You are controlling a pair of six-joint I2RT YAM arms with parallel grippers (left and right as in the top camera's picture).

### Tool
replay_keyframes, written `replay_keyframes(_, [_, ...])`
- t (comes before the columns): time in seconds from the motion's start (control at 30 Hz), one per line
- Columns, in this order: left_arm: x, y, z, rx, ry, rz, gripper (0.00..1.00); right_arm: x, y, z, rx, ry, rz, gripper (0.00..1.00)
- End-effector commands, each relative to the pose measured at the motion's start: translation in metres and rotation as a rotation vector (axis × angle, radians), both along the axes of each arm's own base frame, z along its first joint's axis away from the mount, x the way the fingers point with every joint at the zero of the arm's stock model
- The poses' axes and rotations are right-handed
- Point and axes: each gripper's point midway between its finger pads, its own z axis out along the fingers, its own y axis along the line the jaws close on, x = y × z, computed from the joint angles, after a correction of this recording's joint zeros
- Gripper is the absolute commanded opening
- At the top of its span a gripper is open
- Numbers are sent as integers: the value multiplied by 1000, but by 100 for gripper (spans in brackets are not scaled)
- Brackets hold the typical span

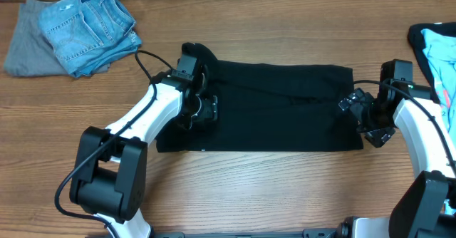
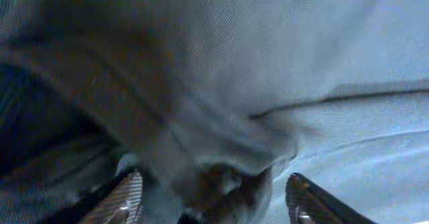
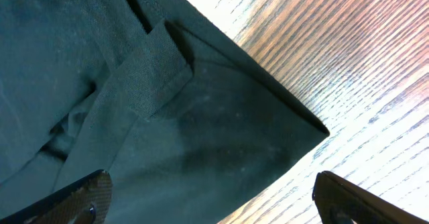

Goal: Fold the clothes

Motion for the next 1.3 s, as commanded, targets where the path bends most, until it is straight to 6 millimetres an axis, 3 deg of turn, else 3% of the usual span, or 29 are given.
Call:
replay_keyframes(0.0, [4,-6,-1,-17,-27,-56,58,5,-5,9,-28,-27,6,100])
replay_keyframes(0.17, [8,-7,0,-21,-42,-59,22,5,-6,9,-33,-27,6,96])
replay_keyframes(0.27, [12,-9,1,-27,-62,-59,6,3,-9,9,-50,-21,3,92])
replay_keyframes(0.6, [46,-7,10,-2,-215,-62,4,0,-11,8,-63,-6,0,82])
replay_keyframes(0.63, [48,-8,11,-3,-228,-71,8,0,-11,8,-62,-6,0,82])
replay_keyframes(0.67, [50,-9,12,-3,-240,-82,24,0,-11,8,-62,-6,0,82])
replay_keyframes(0.7, [54,-10,15,0,-262,-107,66,0,-11,8,-62,-6,0,84])
replay_keyframes(0.83, [68,-6,40,2,-278,-104,76,0,-15,8,-85,-2,-4,95])
replay_keyframes(0.9, [76,-4,60,-1,-285,-93,88,-1,-16,8,-94,0,-5,97])
replay_keyframes(0.93, [84,-1,82,-2,-296,-82,100,-1,-17,8,-95,0,-6,98])
replay_keyframes(1.1, [97,1,121,-2,-346,-97,100,0,-17,8,-95,-4,-6,100])
replay_keyframes(1.27, [99,0,121,8,-358,-128,100,2,-17,8,-96,-10,-6,100])
